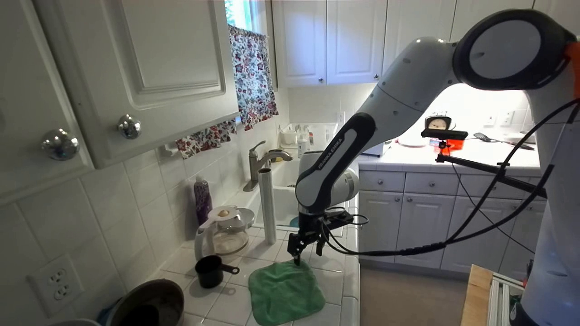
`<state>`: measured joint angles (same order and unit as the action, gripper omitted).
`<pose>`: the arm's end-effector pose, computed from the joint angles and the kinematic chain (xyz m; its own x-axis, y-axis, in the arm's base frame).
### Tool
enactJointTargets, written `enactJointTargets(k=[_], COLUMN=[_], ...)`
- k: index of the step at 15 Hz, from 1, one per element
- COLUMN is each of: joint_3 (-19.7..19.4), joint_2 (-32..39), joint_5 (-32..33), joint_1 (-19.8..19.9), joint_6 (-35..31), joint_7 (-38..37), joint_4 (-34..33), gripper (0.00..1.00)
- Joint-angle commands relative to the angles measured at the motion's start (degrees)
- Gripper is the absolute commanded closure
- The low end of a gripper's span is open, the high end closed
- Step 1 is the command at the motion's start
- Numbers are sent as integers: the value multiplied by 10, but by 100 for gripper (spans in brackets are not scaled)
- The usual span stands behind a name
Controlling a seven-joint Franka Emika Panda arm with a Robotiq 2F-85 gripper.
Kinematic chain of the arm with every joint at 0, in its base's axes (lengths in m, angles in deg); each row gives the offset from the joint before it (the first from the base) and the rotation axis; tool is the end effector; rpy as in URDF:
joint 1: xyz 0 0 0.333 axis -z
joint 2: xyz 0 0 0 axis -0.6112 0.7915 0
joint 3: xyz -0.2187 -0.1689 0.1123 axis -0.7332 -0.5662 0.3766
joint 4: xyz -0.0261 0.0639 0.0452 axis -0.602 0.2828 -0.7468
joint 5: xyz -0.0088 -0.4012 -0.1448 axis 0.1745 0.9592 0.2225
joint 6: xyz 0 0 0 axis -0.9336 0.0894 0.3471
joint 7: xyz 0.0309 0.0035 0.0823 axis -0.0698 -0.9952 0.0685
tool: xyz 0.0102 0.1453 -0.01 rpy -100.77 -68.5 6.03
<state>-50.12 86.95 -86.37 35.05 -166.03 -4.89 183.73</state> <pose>0.5459 0.0626 0.1262 0.9745 -0.2196 -0.0470 -0.2242 -0.9621 -0.1549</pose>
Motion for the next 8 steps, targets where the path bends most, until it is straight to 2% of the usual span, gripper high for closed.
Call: enactJointTargets(k=[1, 3, 8], joint_3=[11, 14, 35], joint_2=[37, 41, -9], joint_5=[5, 0, -87], joint_1=[-13, -17, -7], joint_6=[-10, -12, -48], joint_7=[-18, -24, -74], joint_4=[-43, -47, 9], gripper=[0, 0, 0])
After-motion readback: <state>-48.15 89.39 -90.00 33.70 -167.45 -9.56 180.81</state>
